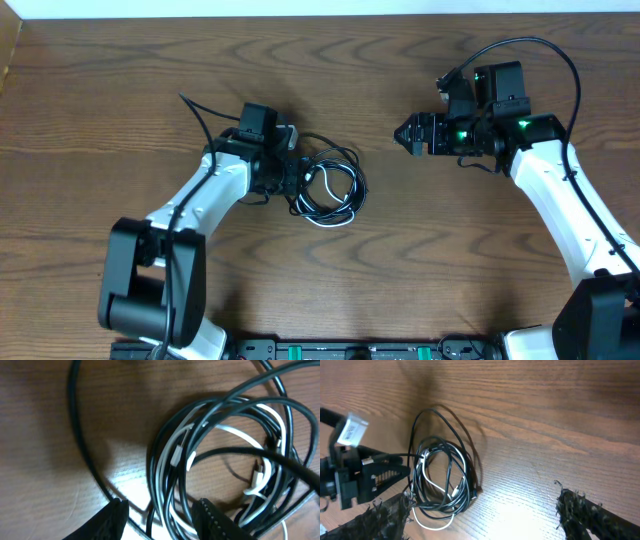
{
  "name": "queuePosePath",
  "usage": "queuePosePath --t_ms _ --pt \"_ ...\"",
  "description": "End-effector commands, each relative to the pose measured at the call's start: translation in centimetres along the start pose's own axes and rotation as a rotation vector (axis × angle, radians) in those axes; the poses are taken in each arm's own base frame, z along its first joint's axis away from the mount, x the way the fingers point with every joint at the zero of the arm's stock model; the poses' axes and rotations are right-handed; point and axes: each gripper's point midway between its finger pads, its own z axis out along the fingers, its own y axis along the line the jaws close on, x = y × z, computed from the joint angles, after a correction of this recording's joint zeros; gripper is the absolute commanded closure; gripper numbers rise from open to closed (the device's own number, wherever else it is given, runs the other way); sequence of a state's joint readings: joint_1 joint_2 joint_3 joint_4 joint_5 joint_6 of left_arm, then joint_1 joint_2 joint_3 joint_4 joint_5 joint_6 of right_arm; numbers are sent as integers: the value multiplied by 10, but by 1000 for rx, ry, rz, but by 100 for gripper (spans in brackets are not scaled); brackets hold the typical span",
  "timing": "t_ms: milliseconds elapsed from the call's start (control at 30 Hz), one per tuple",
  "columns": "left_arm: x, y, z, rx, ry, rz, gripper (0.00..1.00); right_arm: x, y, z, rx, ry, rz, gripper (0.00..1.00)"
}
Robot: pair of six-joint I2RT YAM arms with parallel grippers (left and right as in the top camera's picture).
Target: Untangle cables
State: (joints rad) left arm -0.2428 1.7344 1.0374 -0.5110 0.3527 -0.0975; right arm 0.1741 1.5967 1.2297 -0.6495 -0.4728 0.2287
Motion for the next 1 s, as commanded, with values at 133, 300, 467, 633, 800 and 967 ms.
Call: queuePosePath --t_ms 133,300,467,633,800,967 --pt "4 4 22 22 36 -34 63 0 -2 -5 24 2 -12 8" --pt "4 5 28 21 42 -50 64 2 -4 -5 35 8 -8 8" --pt "6 7 34 19 55 -64 64 2 -4 -5 34 8 -8 8" --pt "15 7 46 14 96 -74 72 2 -4 -5 34 8 -8 8" --pt "14 6 46 14 94 -86 92 2 -4 -5 33 7 -9 8" --pt "-6 -6 11 30 30 -100 93 -1 4 -5 -10 -2 -17 8"
